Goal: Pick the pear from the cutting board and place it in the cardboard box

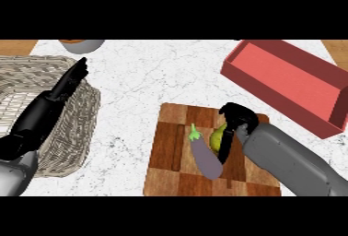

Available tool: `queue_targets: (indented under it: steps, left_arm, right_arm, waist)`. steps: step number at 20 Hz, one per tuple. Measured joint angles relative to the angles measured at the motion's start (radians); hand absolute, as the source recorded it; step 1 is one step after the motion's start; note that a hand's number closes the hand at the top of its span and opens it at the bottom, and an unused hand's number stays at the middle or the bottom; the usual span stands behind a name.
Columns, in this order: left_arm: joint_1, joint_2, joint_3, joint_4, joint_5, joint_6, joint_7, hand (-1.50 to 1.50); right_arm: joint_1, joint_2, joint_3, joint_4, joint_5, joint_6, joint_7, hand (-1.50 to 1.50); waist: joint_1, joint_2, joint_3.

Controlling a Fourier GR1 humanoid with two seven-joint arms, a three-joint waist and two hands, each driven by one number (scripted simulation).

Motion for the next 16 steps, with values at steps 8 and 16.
queue_targets:
  steps: [8, 16]
  left_arm:
    - [0.004, -0.007, 0.021, 0.012, -0.011, -0.026, -0.018, 0.0]
    - [0.006, -0.023, 0.031, -0.001, -0.015, -0.04, -0.002, 0.0]
  right_arm:
    - [0.004, 0.005, 0.016, 0.001, 0.137, -0.014, -0.078, 1.5]
    - [-0.045, 0.04, 0.036, -0.02, 0.28, -0.055, -0.193, 1.5]
  waist:
    - [0.005, -0.004, -0.001]
    - [0.018, 0.004, 0.0]
